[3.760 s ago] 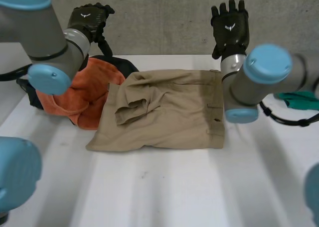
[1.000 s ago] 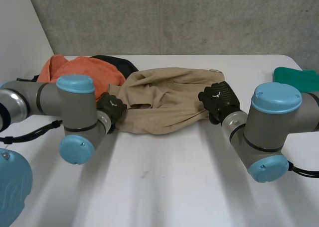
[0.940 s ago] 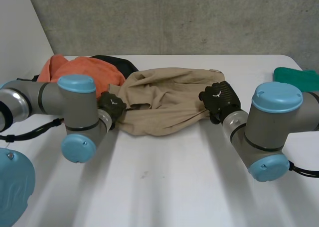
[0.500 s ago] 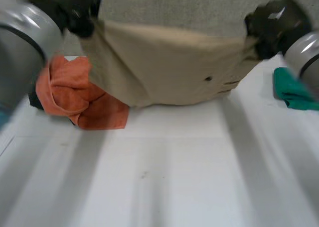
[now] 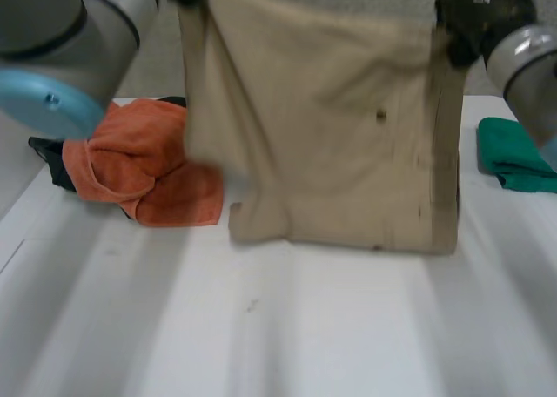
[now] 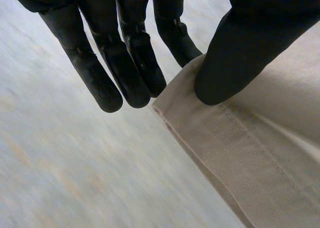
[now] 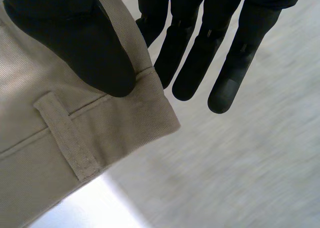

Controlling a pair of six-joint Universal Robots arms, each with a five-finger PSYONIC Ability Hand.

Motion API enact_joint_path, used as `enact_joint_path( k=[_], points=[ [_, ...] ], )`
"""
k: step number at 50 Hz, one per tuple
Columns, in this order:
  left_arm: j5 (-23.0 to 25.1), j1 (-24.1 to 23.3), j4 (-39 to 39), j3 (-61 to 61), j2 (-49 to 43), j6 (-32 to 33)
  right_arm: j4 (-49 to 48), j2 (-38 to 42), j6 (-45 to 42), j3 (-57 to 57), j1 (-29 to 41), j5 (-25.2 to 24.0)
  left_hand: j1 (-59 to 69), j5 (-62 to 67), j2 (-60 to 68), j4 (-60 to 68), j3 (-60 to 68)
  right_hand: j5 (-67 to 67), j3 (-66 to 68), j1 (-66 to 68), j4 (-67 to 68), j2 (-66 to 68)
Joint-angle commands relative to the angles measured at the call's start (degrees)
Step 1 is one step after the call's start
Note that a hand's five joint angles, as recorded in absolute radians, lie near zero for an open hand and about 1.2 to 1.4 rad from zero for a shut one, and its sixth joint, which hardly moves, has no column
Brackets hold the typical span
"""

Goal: Fold the laundry.

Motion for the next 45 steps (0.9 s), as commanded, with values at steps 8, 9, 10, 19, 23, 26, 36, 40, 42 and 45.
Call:
enact_joint_path(
  k=[8, 9, 10, 19, 23, 26, 36, 40, 42, 45],
  points=[
    [-2.92, 0.21, 6.69, 13.89, 2.48, -9.99, -34.08, -2.05, 9.32, -3.70, 2.31, 6.14, 14.20, 13.55, 11.41, 11.19, 11.70, 11.71, 11.90, 15.05, 11.26, 12.91],
    [-2.83, 0.21, 6.60, 12.22, 3.09, -10.08, -33.46, -1.96, 9.32, -3.53, 2.39, 5.79, 14.20, 13.55, 11.41, 11.19, 11.70, 11.71, 11.90, 15.05, 11.26, 12.91],
    [-2.75, 0.21, 6.51, 10.29, 3.62, -10.08, -32.59, -1.96, 9.40, -3.27, 2.39, 5.61, 14.20, 13.55, 11.41, 11.19, 11.70, 11.71, 11.90, 15.05, 11.26, 12.91],
    [0.86, -1.11, 6.78, -20.99, 12.06, -10.08, -20.54, -0.47, 8.79, 6.39, 1.34, 1.13, 14.20, 13.55, 11.41, 11.19, 11.70, 11.71, 11.90, 15.05, 11.26, 12.91],
    [1.91, -2.60, 7.30, -32.86, 11.89, -9.91, -18.52, 0.67, 7.39, 14.83, 0.81, -1.95, 14.20, 13.55, 11.41, 11.19, 11.70, 11.71, 11.90, 15.05, 11.26, 12.91],
    [2.00, -3.57, 8.35, -39.79, 10.14, -9.73, -18.51, 2.42, 4.15, 21.58, 0.64, -3.88, 14.20, 13.55, 11.41, 11.19, 11.70, 11.71, 11.90, 15.05, 11.26, 12.91],
    [1.03, -3.84, 2.48, -47.38, 4.15, -8.50, -15.27, 5.60, -7.38, 32.94, 0.37, -4.68, 14.20, 13.55, 11.41, 11.19, 11.70, 11.71, 11.90, 15.05, 11.26, 12.91],
    [0.77, -4.54, -5.07, -48.00, 5.73, -5.96, -9.74, 2.88, -10.28, 35.05, 0.46, -5.03, 14.20, 13.55, 11.41, 11.19, 11.70, 11.71, 11.90, 15.05, 11.26, 12.91],
    [1.03, -5.24, -10.69, -48.35, 7.23, -4.37, -4.82, -0.46, -12.21, 36.20, 0.29, -5.12, 14.20, 13.55, 11.41, 11.19, 11.70, 11.71, 11.90, 15.05, 11.26, 12.91],
    [1.47, -6.81, -18.41, -49.49, 9.42, -2.27, 3.33, -5.63, -17.20, 38.39, -0.76, -5.55, 14.20, 13.55, 11.41, 11.19, 11.70, 11.71, 11.90, 15.05, 11.26, 12.91]
  ],
)
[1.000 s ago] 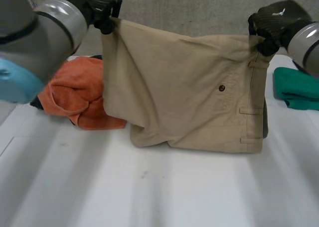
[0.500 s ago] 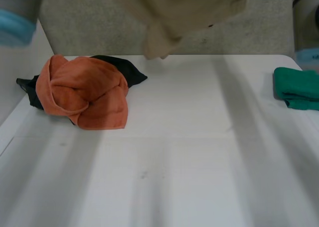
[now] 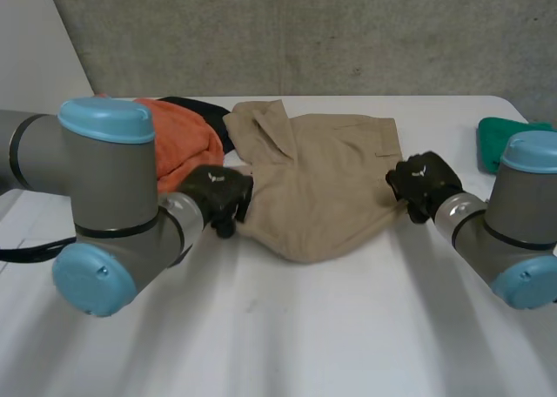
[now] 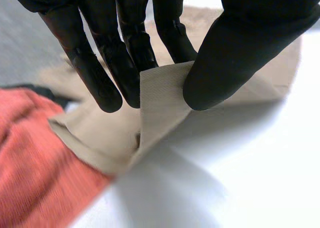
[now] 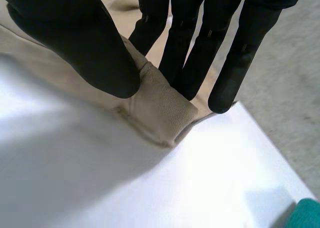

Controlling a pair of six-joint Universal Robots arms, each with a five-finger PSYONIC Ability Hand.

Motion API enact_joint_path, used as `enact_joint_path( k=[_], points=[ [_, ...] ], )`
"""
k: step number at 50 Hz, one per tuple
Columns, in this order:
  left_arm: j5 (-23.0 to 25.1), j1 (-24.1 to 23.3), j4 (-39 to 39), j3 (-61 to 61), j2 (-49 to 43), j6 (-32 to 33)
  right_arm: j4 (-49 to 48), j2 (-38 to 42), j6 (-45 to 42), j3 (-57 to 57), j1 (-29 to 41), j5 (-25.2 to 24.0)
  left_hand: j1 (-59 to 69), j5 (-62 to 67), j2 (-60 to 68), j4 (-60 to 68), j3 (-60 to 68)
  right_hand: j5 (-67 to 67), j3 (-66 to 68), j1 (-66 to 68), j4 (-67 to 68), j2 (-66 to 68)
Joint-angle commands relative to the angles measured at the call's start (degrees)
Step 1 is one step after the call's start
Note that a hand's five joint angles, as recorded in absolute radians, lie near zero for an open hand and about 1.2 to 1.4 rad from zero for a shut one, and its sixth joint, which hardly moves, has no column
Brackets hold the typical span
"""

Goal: Fold the laundry.

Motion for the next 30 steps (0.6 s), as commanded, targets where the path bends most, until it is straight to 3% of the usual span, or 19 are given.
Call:
enact_joint_path(
  k=[1, 8, 12, 16, 18, 19, 22, 30],
  points=[
    [0.70, -2.88, -17.48, -1.72, 4.82, 4.97, 16.88, -10.57, -9.45, 4.06, -1.62, -0.68, 14.20, 13.55, 11.33, 11.17, 11.70, 11.23, 11.44, 14.73, 11.25, 12.67],
    [4.13, -8.23, -27.60, -7.78, 10.44, 9.89, 35.50, -19.35, -29.55, 12.83, -6.53, -2.61, 14.20, 13.55, 11.33, 11.17, 11.70, 11.23, 11.44, 14.73, 11.25, 12.67],
    [4.84, -10.44, -29.19, -9.20, 12.12, 11.13, 38.61, -21.91, -36.70, 15.74, -8.38, -4.62, 14.20, 13.55, 11.33, 11.17, 11.70, 11.23, 11.44, 14.73, 11.25, 12.67],
    [4.13, -10.97, -29.19, -9.02, 11.86, 11.39, 37.03, -22.53, -34.52, 16.71, -8.91, -6.65, 14.20, 13.55, 11.33, 11.17, 11.70, 11.23, 11.44, 14.73, 11.25, 12.67],
    [3.61, -10.88, -29.37, -8.50, 11.33, 11.48, 36.51, -22.36, -33.47, 17.07, -8.83, -7.18, -0.49, -1.14, -3.36, -3.52, -2.99, 11.23, 11.44, 14.73, 11.25, 12.67],
    [3.08, -10.62, -29.28, -7.62, 10.55, 11.83, 35.89, -22.18, -32.68, 17.42, -8.65, -7.44, -19.40, -20.05, -22.27, -22.43, -21.90, 11.23, 11.44, 14.73, 11.25, 12.67],
    [2.29, -9.48, -28.93, -5.60, 9.22, 13.49, 34.49, -21.57, -31.88, 17.33, -8.56, -7.53, -53.80, -54.45, -56.67, -56.83, -56.30, 11.23, 11.44, 14.73, 11.25, 12.67],
    [1.58, -3.86, -18.39, 7.49, 3.16, 19.56, 27.72, -20.42, -28.63, 16.80, -7.25, -7.36, -55.80, -56.45, -58.67, -58.83, -58.30, 11.23, 11.44, 14.73, 11.25, 12.67]
  ],
)
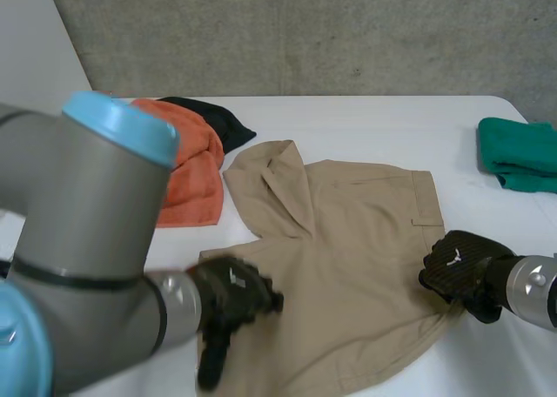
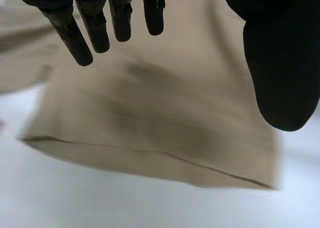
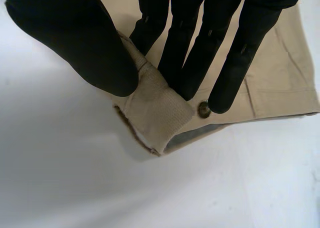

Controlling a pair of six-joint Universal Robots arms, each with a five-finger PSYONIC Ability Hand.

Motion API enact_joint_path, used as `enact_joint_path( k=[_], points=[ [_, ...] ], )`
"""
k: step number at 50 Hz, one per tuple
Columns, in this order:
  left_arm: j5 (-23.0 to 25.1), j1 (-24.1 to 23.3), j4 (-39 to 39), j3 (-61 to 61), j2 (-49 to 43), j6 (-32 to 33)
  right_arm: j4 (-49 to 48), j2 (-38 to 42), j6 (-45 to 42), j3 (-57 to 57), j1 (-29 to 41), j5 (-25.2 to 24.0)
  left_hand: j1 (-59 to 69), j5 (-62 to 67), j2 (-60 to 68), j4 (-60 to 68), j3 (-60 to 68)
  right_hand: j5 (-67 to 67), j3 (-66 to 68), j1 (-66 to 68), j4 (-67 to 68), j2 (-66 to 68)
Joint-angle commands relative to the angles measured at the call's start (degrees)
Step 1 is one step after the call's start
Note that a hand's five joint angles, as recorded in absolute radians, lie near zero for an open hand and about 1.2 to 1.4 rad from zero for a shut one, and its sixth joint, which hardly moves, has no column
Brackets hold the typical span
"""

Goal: Fold the laundry.

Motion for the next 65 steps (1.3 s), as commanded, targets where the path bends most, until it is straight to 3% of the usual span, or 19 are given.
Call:
enact_joint_path(
  k=[1, 8, 18, 25, 35, 38, 45, 51, 60, 65],
  points=[
    [-0.14, 5.73, 11.64, 13.65, -7.08, 5.07, -6.40, 1.12, 4.04, -0.47, 1.71, 0.38, -1.05, -2.69, -1.92, -1.43, -2.14, 11.23, 11.37, 14.73, 11.25, 12.41],
    [6.00, 9.95, 20.09, 28.75, -18.15, 5.52, -9.30, 1.91, 6.51, -0.29, 2.94, 0.90, 1.51, -0.13, 0.64, 1.13, 0.42, 11.23, 11.37, 14.73, 11.25, 12.41],
    [14.18, 12.51, 18.17, 52.84, -37.31, 5.61, -13.00, 3.93, 8.97, -0.12, 3.03, 0.99, 13.26, 11.62, 12.39, 12.89, 12.18, 11.23, 11.37, 14.73, 11.25, 12.41],
    [17.44, 12.60, 15.62, 67.01, -48.31, 6.22, -14.23, 4.99, 9.15, -0.12, 2.41, 1.34, 16.98, 15.34, 16.11, 16.61, 15.89, 11.23, 11.37, 14.73, 11.25, 12.41],
    [16.22, 11.37, 12.19, 81.43, -58.78, 12.28, -14.76, 5.07, 9.32, -0.03, -0.22, 0.91, 23.20, 21.56, 22.33, 22.83, 22.11, 11.23, 11.37, 14.73, 11.25, 12.41],
    [15.86, 10.93, 11.93, 84.33, -60.36, 15.26, -14.76, 4.81, 9.32, -0.03, -1.36, 0.64, 32.93, 31.29, 32.06, 32.55, 31.84, 11.23, 11.37, 14.73, 11.25, 12.41],
    [16.13, 9.96, 12.01, 84.95, -61.59, 21.07, -14.67, 4.20, 9.41, 0.15, -2.68, -0.15, 35.15, 33.51, 34.28, 34.78, 34.06, 11.23, 11.37, 14.73, 11.25, 12.41],
    [15.34, 9.43, 12.10, 85.31, -62.65, 24.84, -14.76, 3.76, 9.41, 0.32, -3.04, -0.85, 48.25, 46.61, 47.38, 47.88, 47.16, 11.23, 11.37, 14.73, 11.25, 12.41],
    [14.19, 9.34, 13.16, 85.83, -63.44, 27.05, -14.40, 3.58, 9.41, 0.85, -2.68, -0.85, 56.01, 54.36, 55.14, 55.63, 54.92, 11.23, 11.37, 14.73, 11.25, 12.41],
    [13.41, 9.26, 13.25, 85.75, -63.79, 28.45, -14.67, 3.23, 9.59, 1.03, -2.33, -0.85, 68.93, 67.29, 68.06, 68.56, 67.84, 11.23, 11.37, 14.73, 11.25, 12.41]
  ],
)
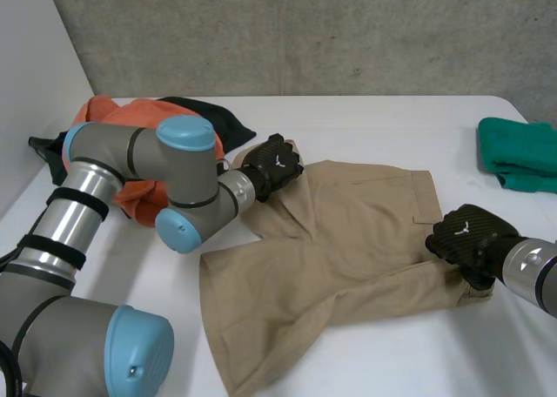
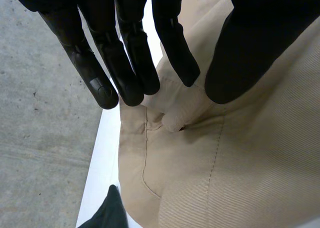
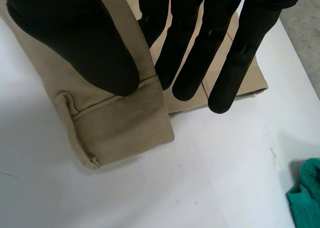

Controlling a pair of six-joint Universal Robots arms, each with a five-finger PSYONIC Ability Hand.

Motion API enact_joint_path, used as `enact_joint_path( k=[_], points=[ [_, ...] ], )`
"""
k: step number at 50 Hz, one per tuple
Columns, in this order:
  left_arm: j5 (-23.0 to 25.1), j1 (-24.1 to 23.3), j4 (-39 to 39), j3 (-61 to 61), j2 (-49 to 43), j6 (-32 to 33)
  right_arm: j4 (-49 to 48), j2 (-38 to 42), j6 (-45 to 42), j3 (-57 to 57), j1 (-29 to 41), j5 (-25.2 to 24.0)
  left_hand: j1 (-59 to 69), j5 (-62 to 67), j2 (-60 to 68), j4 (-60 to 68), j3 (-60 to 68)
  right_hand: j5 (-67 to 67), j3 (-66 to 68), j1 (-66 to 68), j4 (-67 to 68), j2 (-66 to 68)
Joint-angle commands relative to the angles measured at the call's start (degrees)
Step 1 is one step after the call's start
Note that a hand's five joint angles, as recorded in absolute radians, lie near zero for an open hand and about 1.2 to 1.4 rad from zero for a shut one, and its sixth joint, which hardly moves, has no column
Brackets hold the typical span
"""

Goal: Fold the laundry.

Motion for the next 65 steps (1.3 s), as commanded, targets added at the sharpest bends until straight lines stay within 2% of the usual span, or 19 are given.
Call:
enact_joint_path(
  k=[1, 4, 5, 8, 12, 15, 22, 24, 25, 26, 29, 30, 38, 43, 46, 47, 51, 58, 65],
  points=[
    [-1.41, -0.16, 0.25, -0.10, -0.34, 1.33, -0.30, -0.46, 0.12, 0.30, 0.51, 0.02, 19.87, 20.02, 19.34, 19.39, 19.57, 11.22, 11.37, 14.73, 11.25, 12.41],
    [-5.71, -0.59, -0.63, -0.89, 1.14, 1.76, -0.30, -0.55, 0.47, 0.22, 0.86, 0.02, 19.87, 20.02, 19.34, 19.39, 19.57, 11.22, 11.37, 14.73, 11.25, 12.41],
    [-8.85, -1.12, -2.20, -2.19, 2.98, 1.94, -0.30, -0.64, 0.65, 0.30, 1.04, 0.02, 19.87, 20.02, 19.34, 19.39, 19.57, 11.22, 11.37, 14.73, 11.25, 12.41],
    [-13.88, -2.26, -5.63, -5.62, 6.24, 2.03, -0.21, -0.99, 1.18, 0.39, 1.57, 0.11, 19.87, 20.02, 19.34, 19.39, 19.57, 11.22, 11.37, 14.73, 11.25, 12.41],
    [-26.34, -2.88, -13.44, -17.72, 14.74, 0.72, -0.30, -1.96, 1.44, 1.00, 2.27, 0.02, 19.87, 20.02, 19.34, 19.39, 19.57, 11.22, 11.37, 14.73, 11.25, 12.41],
    [-30.76, -3.06, -15.57, -28.69, 21.68, -1.56, -0.30, -2.57, 1.53, 1.27, 2.62, 0.02, 19.87, 20.02, 19.34, 19.39, 19.57, 11.22, 11.37, 14.73, 11.25, 12.41],
    [-30.86, -4.11, -15.57, -48.76, 32.86, -5.78, -0.30, -3.89, 1.62, 2.41, 3.85, 0.02, 19.87, 20.02, 19.34, 19.39, 19.57, 11.22, 11.37, 14.73, 11.25, 12.41],
    [-31.03, -4.29, -15.40, -49.58, 33.05, -6.58, -0.39, -4.24, 1.71, 2.59, 4.29, 0.02, 17.72, 17.88, 17.19, 17.24, 17.42, 11.22, 11.37, 14.73, 11.25, 12.41],
    [-31.12, -4.29, -15.22, -49.49, 33.14, -7.11, -0.47, -4.33, 1.79, 2.67, 4.55, 0.02, 7.21, 7.37, 6.68, 6.73, 6.91, 11.22, 11.37, 14.73, 11.25, 12.41],
    [-31.47, -4.20, -14.61, -48.88, 33.06, -8.42, -0.82, -4.51, 2.23, 2.76, 5.17, 0.02, -10.38, -10.23, -10.91, -10.86, -10.68, 11.22, 11.37, 14.73, 11.25, 12.41],
    [-32.61, -3.33, -12.33, -47.30, 33.49, -12.71, -1.79, -4.60, 3.64, 2.94, 6.22, 0.02, -36.53, -36.37, -37.06, -37.01, -36.83, 11.22, 11.37, 14.73, 11.25, 12.41],
    [-32.96, -3.06, -11.80, -46.86, 33.58, -13.95, -2.66, -4.68, 5.12, 2.94, 7.01, 0.20, -40.46, -40.31, -40.99, -40.94, -40.76, 11.22, 11.37, 14.73, 11.25, 12.41],
    [-34.37, -0.25, -10.48, -46.50, 41.13, -25.56, -8.47, -4.51, 12.51, 2.59, 10.00, 0.46, -40.51, -40.35, -41.03, -40.98, -40.80, 11.22, 11.37, 14.73, 11.25, 12.41],
    [-33.24, -0.51, -10.83, -54.31, 49.12, -33.55, -12.25, -3.11, 18.83, 0.40, 11.85, 0.55, -38.82, -38.66, -39.35, -39.30, -39.12, 11.22, 11.37, 14.73, 11.25, 12.41],
    [-30.60, -1.82, -10.56, -62.04, 55.27, -39.62, -14.09, -1.00, 24.55, -2.50, 12.99, 1.43, -40.33, -40.17, -40.86, -40.81, -40.63, 11.22, 11.37, 14.73, 11.25, 12.41],
    [-28.33, -2.52, -10.13, -66.24, 57.99, -42.76, -14.53, 0.22, 27.08, -3.99, 13.26, 2.30, -40.83, -40.68, -41.36, -41.31, -41.13, 11.22, 11.37, 14.73, 11.25, 12.41],
    [-23.58, -3.49, -8.11, -75.74, 63.01, -49.27, -14.63, 3.65, 31.92, -7.77, 14.13, 5.55, -42.18, -42.02, -42.71, -42.66, -42.48, 11.22, 11.37, 14.73, 11.25, 12.41],
    [-19.79, -5.69, -5.47, -88.49, 64.87, -57.63, -14.54, 6.92, 35.63, -11.21, 15.28, 10.57, -43.52, -43.36, -44.05, -44.00, -43.82, 11.22, 11.37, 14.73, 11.25, 12.41],
    [-20.05, -7.71, -2.66, -92.74, 62.33, -60.19, -15.24, 7.80, 37.83, -11.74, 16.16, 13.47, -46.05, -45.89, -46.58, -46.53, -46.35, 11.22, 11.37, 14.73, 11.25, 12.41]
  ],
)
